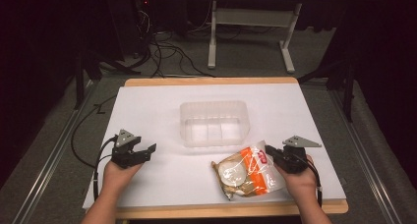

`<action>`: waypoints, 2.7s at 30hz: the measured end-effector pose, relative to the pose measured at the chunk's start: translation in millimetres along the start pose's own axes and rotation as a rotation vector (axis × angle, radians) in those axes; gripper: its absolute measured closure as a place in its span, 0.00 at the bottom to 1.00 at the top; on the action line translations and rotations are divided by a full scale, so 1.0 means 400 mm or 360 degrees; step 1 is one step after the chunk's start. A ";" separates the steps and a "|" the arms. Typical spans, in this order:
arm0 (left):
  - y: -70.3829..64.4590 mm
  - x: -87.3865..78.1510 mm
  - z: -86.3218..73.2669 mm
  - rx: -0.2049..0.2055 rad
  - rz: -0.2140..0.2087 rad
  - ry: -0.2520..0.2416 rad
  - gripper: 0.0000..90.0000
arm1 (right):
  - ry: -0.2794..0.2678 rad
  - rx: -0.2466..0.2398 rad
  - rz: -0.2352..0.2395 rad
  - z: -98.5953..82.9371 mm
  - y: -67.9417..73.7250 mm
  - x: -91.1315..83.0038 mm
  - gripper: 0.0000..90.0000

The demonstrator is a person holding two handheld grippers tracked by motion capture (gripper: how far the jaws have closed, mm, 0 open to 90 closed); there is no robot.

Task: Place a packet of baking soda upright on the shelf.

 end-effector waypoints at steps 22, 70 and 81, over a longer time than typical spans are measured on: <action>-0.002 -0.005 0.004 0.0019 -0.0005 -0.0012 0.35 | -0.0001 0.0096 -0.0086 -0.022 -0.056 -0.022 0.68; -0.022 0.025 0.052 -0.0022 -0.0016 -0.0106 0.34 | 0.0126 0.0420 -0.0024 -0.162 -0.023 -0.095 0.42; -0.036 0.025 0.050 0.0017 0.0000 -0.0107 0.32 | 0.0139 0.0448 0.0095 -0.167 -0.018 -0.087 0.55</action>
Point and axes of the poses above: each handheld gripper's, and its own axes: x roughly forward along the jaws, z roughly out of its top, y roughly to its left, the point moved 3 cm from there along x, roughly forward along the jaws, and after that the axes turned 7 degrees about -x, right-handed, at the moved point
